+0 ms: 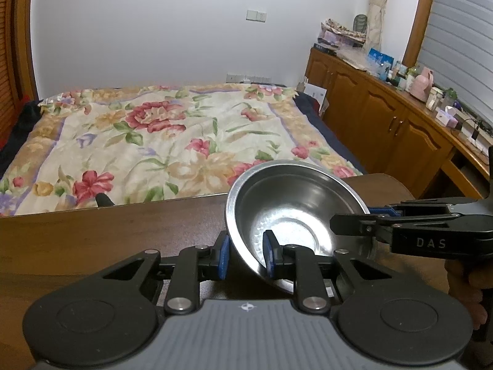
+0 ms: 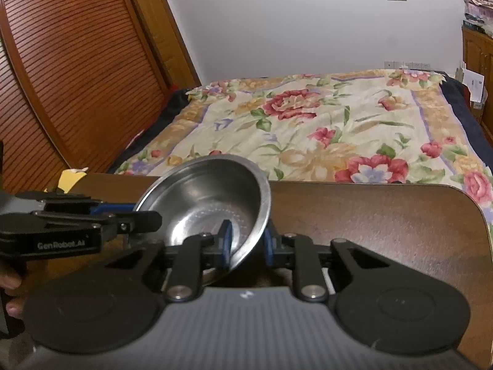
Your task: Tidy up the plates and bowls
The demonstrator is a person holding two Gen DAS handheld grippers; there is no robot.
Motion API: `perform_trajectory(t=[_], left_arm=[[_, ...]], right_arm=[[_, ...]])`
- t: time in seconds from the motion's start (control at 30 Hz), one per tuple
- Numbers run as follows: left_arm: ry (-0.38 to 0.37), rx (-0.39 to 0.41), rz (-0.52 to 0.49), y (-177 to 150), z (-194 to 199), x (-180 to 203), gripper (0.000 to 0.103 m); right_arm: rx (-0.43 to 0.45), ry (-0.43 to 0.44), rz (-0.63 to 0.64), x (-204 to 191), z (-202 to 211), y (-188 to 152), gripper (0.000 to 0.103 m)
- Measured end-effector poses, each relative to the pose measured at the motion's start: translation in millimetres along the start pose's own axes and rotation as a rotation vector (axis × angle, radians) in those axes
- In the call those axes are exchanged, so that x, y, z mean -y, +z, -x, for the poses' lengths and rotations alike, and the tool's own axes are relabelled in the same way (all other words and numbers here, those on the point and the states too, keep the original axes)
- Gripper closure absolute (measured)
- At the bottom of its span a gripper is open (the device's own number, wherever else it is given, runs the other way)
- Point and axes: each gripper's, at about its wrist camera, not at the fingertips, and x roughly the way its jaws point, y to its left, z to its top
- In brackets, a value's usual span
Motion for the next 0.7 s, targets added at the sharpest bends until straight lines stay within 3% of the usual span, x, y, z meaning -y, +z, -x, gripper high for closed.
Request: perform_trajectory(t=[0.27,0.7], left_arm=[[-0.011,0.071,-0.024,13.6,36.6,13.5,0.078],[-0.021,0.173,-0.068,21.1,99.4,35.9,0.078]], right_arm=[[0.060,0.048,-0.012,-3.5,29.0,6.4,0.080],[0.169,0.038,0.022,-26.6,88.4,21.6,0.080]])
